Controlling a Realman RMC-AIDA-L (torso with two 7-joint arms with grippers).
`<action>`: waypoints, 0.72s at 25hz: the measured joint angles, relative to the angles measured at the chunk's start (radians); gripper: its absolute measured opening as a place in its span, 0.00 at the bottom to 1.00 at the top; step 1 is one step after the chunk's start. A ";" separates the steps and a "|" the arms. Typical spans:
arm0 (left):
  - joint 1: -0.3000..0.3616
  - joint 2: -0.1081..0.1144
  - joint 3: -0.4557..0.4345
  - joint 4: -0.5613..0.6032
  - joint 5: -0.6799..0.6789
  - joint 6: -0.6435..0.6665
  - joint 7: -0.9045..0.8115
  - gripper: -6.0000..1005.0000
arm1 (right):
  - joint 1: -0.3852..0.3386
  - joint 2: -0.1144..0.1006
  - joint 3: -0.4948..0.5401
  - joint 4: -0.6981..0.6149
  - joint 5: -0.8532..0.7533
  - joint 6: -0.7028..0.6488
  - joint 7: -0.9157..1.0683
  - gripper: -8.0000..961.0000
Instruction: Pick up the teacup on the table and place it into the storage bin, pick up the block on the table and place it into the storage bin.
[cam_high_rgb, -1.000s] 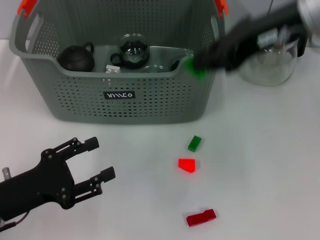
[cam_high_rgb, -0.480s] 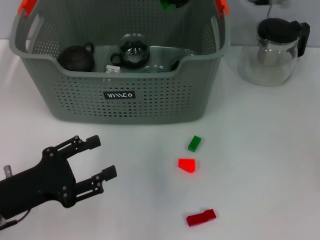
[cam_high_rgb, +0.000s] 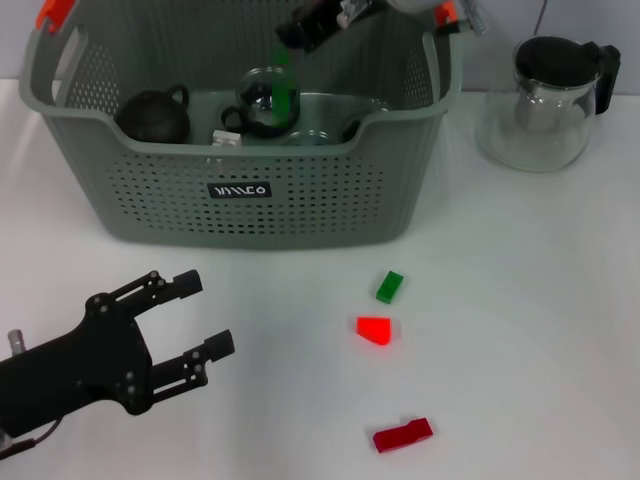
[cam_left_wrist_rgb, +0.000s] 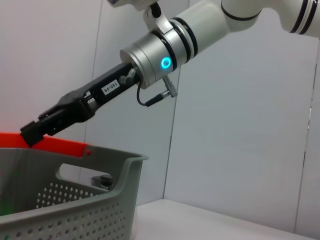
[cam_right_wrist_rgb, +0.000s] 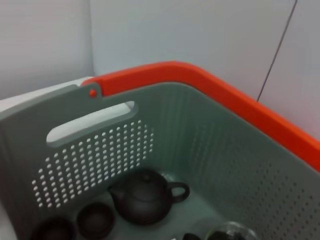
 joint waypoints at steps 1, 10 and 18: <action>0.000 0.000 0.000 0.000 0.000 0.001 0.000 0.76 | -0.008 0.000 0.002 -0.013 0.004 -0.002 0.000 0.23; 0.002 0.000 0.000 0.000 -0.001 0.002 0.000 0.76 | -0.326 -0.002 0.070 -0.434 0.377 -0.262 -0.171 0.44; -0.002 0.003 0.000 0.000 -0.002 -0.001 -0.003 0.76 | -0.622 -0.052 0.134 -0.793 0.507 -0.884 -0.291 0.71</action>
